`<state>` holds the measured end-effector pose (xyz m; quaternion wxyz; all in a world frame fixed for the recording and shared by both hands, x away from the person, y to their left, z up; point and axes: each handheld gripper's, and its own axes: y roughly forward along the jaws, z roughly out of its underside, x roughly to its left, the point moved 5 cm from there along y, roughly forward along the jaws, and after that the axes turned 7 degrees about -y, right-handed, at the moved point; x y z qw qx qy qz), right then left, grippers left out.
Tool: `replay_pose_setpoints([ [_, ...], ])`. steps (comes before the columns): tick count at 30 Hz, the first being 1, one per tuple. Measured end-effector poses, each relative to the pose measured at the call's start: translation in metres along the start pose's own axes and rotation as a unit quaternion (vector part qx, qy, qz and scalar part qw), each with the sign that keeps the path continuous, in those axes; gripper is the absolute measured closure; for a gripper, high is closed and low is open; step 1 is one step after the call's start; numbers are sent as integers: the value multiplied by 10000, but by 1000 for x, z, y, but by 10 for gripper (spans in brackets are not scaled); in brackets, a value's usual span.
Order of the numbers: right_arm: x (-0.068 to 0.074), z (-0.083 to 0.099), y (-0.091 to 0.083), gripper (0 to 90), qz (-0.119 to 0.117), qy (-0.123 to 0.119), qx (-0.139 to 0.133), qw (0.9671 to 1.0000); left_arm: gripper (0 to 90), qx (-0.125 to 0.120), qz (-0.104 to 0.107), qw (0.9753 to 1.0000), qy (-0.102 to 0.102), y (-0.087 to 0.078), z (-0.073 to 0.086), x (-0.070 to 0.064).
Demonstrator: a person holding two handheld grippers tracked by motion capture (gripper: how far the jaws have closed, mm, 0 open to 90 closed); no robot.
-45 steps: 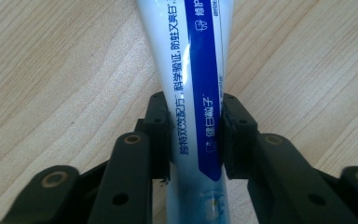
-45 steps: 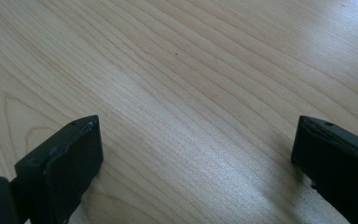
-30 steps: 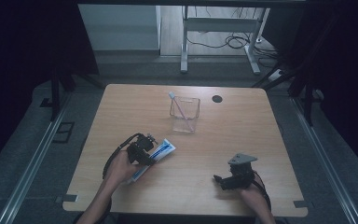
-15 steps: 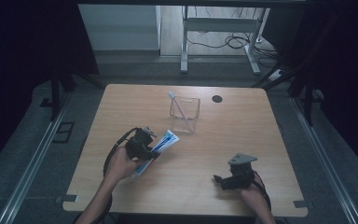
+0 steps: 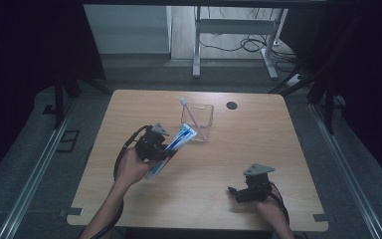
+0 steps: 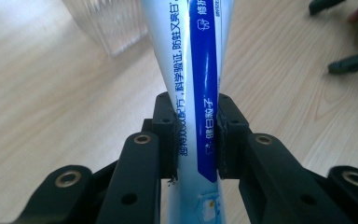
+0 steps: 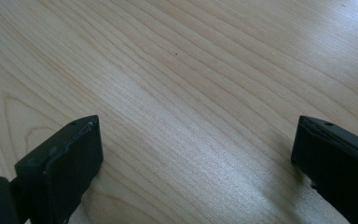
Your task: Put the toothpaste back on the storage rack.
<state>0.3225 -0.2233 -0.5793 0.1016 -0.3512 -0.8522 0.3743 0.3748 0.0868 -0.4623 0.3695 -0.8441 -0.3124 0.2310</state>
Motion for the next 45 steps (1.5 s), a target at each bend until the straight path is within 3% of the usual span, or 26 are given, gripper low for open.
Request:
replay_pose_setpoints([
  [12, 0, 0, 0, 18, -4, -5, 6, 10000, 738, -524, -56, 9986, -26, -6, -26, 5],
  [29, 0, 0, 0, 18, -8, 7, 11, 10000, 737, -916, -198, 9956, -8, -3, -65, 13],
  [45, 0, 0, 0, 18, -5, 2, 11, 10000, 737, -1273, -162, 9917, -61, 8, -100, 20],
])
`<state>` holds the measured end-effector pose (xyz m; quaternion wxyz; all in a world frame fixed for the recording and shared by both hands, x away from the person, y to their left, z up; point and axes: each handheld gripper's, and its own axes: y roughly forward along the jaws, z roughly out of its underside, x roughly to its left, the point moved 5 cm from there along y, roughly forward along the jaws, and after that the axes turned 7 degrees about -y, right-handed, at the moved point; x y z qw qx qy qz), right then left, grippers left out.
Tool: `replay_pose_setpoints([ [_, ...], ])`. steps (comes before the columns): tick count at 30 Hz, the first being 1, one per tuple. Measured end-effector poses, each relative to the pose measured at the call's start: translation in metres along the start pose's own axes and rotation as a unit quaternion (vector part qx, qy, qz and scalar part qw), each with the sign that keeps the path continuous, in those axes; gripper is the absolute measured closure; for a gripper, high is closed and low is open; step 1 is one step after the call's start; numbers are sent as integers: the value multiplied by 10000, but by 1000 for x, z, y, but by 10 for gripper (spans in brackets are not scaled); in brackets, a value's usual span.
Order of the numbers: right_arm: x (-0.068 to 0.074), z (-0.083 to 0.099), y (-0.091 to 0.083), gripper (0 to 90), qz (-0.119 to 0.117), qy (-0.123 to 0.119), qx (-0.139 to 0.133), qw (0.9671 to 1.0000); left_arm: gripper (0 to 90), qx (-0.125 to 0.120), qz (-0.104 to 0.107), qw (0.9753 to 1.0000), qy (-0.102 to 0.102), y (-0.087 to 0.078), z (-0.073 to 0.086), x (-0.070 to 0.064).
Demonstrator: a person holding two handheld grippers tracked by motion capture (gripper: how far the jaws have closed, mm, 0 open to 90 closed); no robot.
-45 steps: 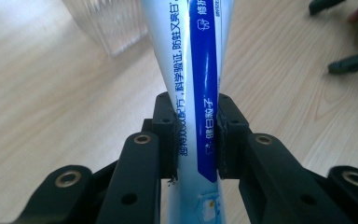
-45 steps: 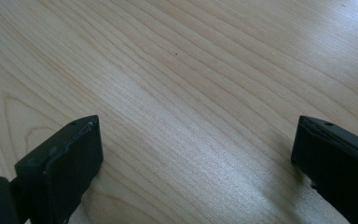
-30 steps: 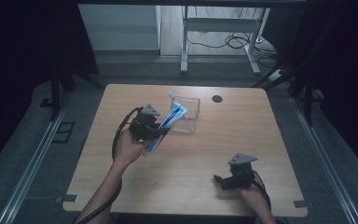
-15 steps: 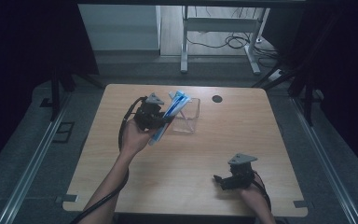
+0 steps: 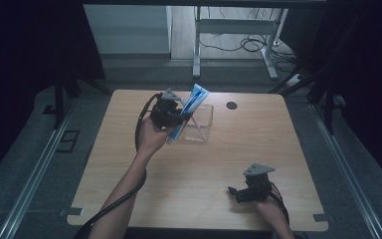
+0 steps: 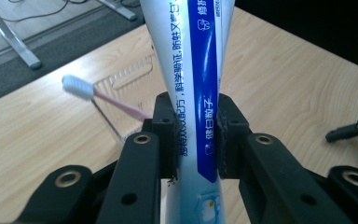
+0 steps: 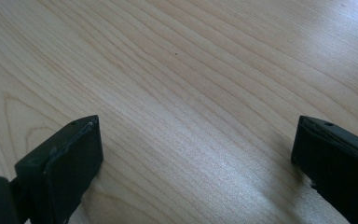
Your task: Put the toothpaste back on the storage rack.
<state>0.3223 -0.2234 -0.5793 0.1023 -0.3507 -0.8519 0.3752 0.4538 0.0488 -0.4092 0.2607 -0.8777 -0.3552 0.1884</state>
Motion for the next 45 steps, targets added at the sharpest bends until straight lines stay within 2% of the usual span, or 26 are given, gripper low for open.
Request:
replay_pose_setpoints([
  [9, 0, 0, 0, 18, 3, 20, -5, 10000, 737, -147, -55, 9999, 22, 11, -15, 4],
  [17, 0, 0, 0, 18, 0, 16, -6, 10000, 737, -253, -97, 9996, -1, 28, -25, 11],
  [31, 0, 0, 0, 19, -1, 21, -7, 10000, 738, -473, -103, 9986, -210, 50, -43, 22],
  [40, 0, 0, 0, 19, -1, 24, -10, 10000, 737, -546, -196, 9983, -105, 66, -52, 20],
  [45, 0, 0, 0, 19, -1, 23, -10, 10000, 738, -576, -299, 9979, -28, 75, -52, 19],
])
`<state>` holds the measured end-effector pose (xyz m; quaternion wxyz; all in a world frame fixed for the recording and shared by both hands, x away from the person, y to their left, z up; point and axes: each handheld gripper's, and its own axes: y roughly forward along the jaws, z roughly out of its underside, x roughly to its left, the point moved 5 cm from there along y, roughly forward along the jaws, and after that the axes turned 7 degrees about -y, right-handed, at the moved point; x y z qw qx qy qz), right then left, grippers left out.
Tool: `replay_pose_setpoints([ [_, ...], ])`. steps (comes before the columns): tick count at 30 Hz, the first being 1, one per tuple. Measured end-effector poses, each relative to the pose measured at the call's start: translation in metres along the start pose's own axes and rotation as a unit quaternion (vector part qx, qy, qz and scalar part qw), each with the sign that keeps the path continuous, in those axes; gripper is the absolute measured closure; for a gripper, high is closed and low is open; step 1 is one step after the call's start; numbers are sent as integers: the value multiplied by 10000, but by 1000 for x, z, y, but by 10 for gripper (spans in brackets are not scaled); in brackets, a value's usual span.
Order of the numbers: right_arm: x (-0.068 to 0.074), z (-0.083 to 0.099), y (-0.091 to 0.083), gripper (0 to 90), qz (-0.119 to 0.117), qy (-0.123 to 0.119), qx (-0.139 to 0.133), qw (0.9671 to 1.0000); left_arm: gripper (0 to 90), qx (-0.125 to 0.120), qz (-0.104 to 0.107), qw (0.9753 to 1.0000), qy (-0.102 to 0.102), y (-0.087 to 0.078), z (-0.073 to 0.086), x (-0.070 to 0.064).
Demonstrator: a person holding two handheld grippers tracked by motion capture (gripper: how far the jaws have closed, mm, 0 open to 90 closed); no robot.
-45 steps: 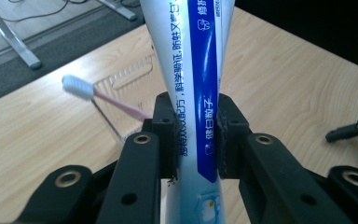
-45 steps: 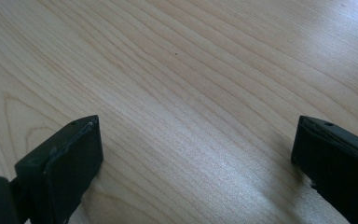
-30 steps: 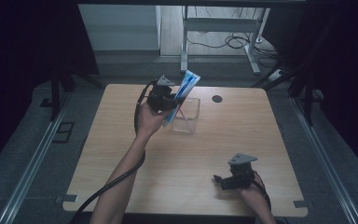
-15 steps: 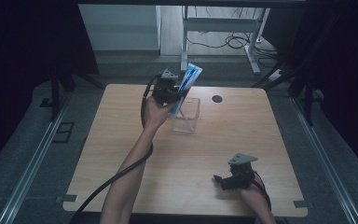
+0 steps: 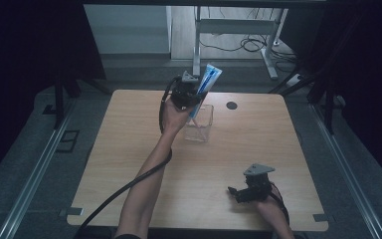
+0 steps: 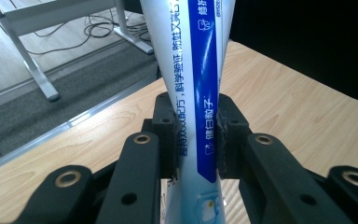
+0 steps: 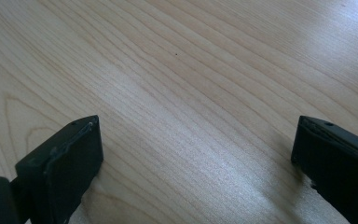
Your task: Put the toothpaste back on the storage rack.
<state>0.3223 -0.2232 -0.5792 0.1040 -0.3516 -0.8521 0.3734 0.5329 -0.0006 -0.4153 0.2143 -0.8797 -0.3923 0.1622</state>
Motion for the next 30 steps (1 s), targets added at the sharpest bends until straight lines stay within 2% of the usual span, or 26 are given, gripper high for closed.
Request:
replay_pose_setpoints([
  [6, 0, 0, 0, 19, -1, 0, 0, 10000, 737, -2, -108, 9999, 36, 10, 7, 0],
  [15, 0, 0, 0, 19, -4, 4, 2, 10000, 735, -25, -166, 9999, -20, 18, 22, -2],
  [19, 0, 0, 0, 19, -1, -2, 0, 10000, 734, 42, -273, 9996, 46, 22, 29, -1],
  [22, 0, 0, 0, 19, 1, 2, 0, 10000, 733, 67, -318, 9995, 10, 24, 33, 1],
  [25, 0, 0, 0, 19, 0, 2, 0, 10000, 733, 86, -329, 9994, -25, 26, 37, 2],
  [30, 0, 0, 0, 19, -1, 2, 0, 10000, 731, 140, -353, 9993, 32, 28, 41, 1],
])
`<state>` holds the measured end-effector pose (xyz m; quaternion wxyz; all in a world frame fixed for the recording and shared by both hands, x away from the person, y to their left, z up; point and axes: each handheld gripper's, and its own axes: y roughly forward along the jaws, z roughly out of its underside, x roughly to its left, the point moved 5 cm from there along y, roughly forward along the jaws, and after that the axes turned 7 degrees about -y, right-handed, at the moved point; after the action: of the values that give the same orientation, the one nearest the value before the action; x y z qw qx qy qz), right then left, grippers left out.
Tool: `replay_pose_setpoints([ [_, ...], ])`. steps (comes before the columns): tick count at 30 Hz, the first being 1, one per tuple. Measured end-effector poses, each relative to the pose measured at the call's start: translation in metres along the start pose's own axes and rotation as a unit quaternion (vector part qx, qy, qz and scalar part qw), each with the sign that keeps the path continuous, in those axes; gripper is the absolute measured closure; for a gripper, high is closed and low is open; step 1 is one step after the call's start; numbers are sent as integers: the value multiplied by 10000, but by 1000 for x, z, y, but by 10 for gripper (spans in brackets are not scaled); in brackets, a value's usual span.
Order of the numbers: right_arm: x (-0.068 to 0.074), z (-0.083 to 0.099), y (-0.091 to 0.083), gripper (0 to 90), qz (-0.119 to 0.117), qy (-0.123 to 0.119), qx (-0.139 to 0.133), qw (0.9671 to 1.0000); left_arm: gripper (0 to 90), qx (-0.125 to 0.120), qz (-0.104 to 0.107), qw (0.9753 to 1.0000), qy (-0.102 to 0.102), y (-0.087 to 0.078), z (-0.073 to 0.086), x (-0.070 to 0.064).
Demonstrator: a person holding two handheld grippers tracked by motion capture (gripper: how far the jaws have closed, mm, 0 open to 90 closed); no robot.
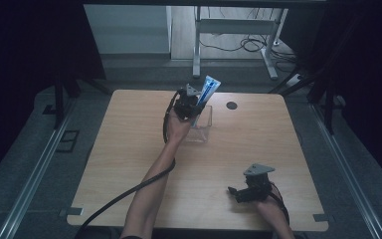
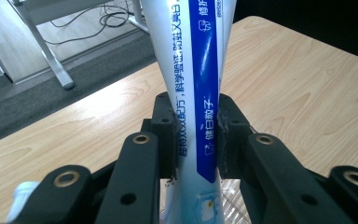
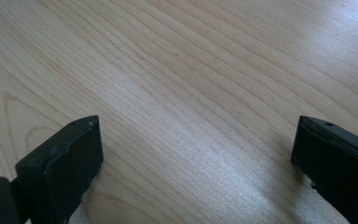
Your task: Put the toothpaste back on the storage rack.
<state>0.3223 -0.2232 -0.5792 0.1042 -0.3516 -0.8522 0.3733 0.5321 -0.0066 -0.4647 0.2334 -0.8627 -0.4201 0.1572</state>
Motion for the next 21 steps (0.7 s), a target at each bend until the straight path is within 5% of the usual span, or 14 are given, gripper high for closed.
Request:
replay_pose_setpoints([
  [11, 0, 0, 0, 19, 1, -18, 11, 10000, 725, 155, 32, 9998, 96, 5, 10, -3],
  [21, 0, 0, 0, 19, 0, -4, 4, 10000, 715, 458, 106, 9981, 388, 7, 17, -7],
])
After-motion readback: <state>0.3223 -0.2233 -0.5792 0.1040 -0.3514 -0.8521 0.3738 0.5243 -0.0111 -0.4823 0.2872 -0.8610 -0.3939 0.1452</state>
